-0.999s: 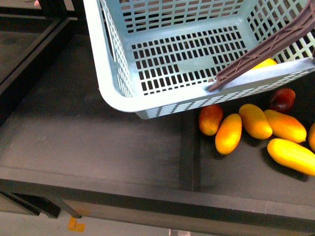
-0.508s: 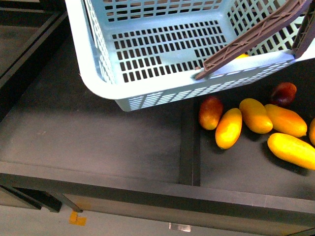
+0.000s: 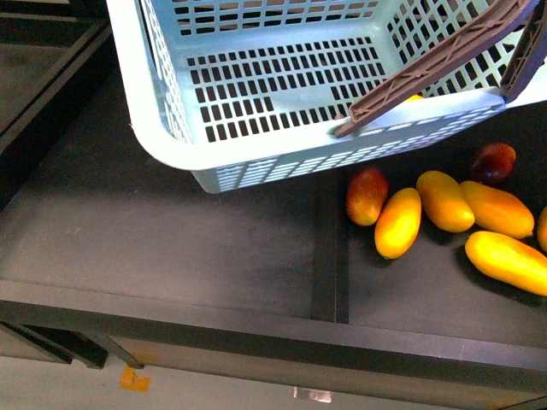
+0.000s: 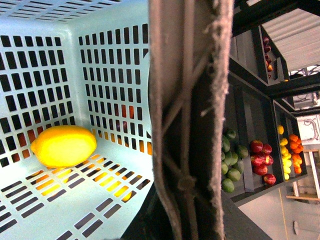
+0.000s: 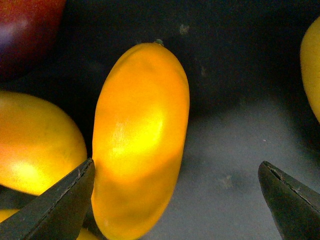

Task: Pick lemon and mango into basket

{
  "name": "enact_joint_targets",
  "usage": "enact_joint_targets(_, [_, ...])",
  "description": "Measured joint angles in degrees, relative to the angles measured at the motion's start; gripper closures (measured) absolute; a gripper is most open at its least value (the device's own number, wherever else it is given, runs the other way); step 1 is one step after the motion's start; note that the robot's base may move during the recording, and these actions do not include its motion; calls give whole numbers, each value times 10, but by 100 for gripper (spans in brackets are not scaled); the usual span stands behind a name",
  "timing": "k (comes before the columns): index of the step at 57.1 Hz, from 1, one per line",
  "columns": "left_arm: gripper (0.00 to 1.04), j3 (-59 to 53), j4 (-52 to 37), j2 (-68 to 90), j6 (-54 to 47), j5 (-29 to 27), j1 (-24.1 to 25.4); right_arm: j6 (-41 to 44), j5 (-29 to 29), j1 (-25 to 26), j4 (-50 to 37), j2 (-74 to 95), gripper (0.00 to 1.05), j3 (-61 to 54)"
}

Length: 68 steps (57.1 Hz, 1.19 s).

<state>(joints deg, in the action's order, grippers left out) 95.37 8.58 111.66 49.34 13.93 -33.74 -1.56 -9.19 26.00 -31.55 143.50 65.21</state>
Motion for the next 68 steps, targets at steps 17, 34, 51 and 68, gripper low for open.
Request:
enact_joint_targets(17, [99, 0, 0, 0, 0, 5, 0, -21, 9, -14, 27, 62, 9, 78])
enact_joint_targets(34, [99, 0, 0, 0, 0, 5, 0, -37, 16, -23, 35, 92, 33, 118])
enact_joint_targets(51, [99, 0, 0, 0, 0, 2, 0, -6, -40, 12, -1, 41, 51, 47])
enact_joint_targets(68, [99, 0, 0, 0, 0, 5, 0, 19, -174, 61, -85, -193, 51, -119])
